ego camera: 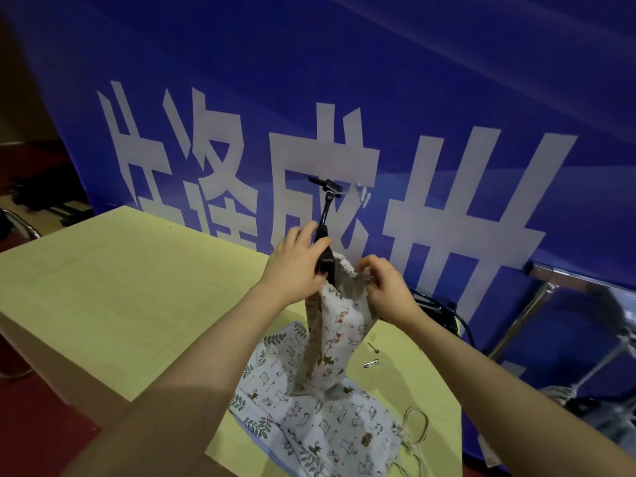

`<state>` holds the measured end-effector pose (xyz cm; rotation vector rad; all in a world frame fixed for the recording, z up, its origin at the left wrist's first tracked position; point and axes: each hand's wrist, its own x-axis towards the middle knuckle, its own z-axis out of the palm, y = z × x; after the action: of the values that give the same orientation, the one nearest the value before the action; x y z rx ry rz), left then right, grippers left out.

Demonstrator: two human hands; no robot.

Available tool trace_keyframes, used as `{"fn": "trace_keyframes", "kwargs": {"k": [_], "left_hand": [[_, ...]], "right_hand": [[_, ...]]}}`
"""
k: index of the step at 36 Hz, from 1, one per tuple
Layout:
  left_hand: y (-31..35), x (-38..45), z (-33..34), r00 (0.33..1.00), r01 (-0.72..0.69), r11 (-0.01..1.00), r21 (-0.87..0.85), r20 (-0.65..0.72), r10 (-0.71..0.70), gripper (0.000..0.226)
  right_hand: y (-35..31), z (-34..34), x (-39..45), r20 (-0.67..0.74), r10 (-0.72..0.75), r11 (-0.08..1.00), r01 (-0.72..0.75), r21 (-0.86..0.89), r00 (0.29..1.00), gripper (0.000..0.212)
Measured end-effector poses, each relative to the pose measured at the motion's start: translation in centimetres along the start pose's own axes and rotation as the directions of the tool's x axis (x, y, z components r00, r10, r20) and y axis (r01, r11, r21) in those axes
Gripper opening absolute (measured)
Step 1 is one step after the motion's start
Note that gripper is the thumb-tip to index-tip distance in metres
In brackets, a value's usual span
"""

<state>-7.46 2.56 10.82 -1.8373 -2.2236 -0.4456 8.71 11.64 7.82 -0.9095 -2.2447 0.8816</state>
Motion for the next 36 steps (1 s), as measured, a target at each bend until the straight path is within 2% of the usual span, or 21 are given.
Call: {"fn": "trace_keyframes", "kwargs": {"k": [2,5,9,11,16,18,21,24,29,32,36], "left_hand": [[0.3,0.2,-0.1,0.997,-0.070,0.995,0.067,-0.024,0.072,0.054],[0.7,0.5,0.2,0.988,-0.145,0.983,0.109,-0.037,0.150,0.046],[1.3,0.7,0.4,0.987,-0.138,0.985,0.100,-0.066,0.145,0.037],[1.7,0.6,0.5,0.990,-0.109,0.989,0.104,-0.072,0.117,0.032],[2.8,0.5,0.8,0.994,-0.049,0.993,0.107,-0.092,0.059,0.033],[3.2,0.5,1.0,0.993,-0.051,0.991,0.122,-0.096,0.063,0.033],[3.8,0.7,1.3,0.993,-0.040,0.991,0.128,-0.101,0.054,0.033],[4.3,0.9,1.5,0.992,-0.035,0.991,0.126,-0.114,0.050,0.033],[4.3,1.0,1.6,0.992,-0.041,0.990,0.136,-0.117,0.057,0.029],[4.2,1.2,1.4,0.995,-0.036,0.989,0.142,-0.086,0.048,0.038],[4.0,1.7,0.7,0.999,-0.043,0.987,0.155,-0.016,0.046,0.050]], "right_hand": [[0.1,-0.5,-0.3,0.027,-0.069,0.978,0.073,-0.196,0.997,0.036],[0.4,-1.1,-0.9,0.108,-0.180,0.870,0.209,-0.446,0.978,0.039],[0.6,-1.6,-1.5,0.284,-0.166,0.761,0.306,-0.572,0.944,0.039],[0.7,-1.6,-1.8,0.344,-0.125,0.748,0.316,-0.584,0.931,0.040],[0.5,-1.3,-2.2,0.344,-0.011,0.900,0.159,-0.405,0.939,0.037],[0.6,-1.2,-2.0,0.346,0.013,0.906,0.135,-0.401,0.938,0.032],[0.6,-1.2,-1.9,0.401,0.029,0.872,0.174,-0.458,0.915,0.029],[0.5,-1.3,-1.8,0.423,0.026,0.907,0.156,-0.391,0.906,0.034],[0.1,-2.2,-1.9,0.319,0.008,0.985,0.048,-0.166,0.948,0.019],[-0.1,-2.6,-2.0,0.265,0.011,0.999,-0.021,0.034,0.964,0.017],[-0.2,-3.2,-2.2,0.090,0.046,0.980,-0.062,0.190,0.995,0.019]]}}
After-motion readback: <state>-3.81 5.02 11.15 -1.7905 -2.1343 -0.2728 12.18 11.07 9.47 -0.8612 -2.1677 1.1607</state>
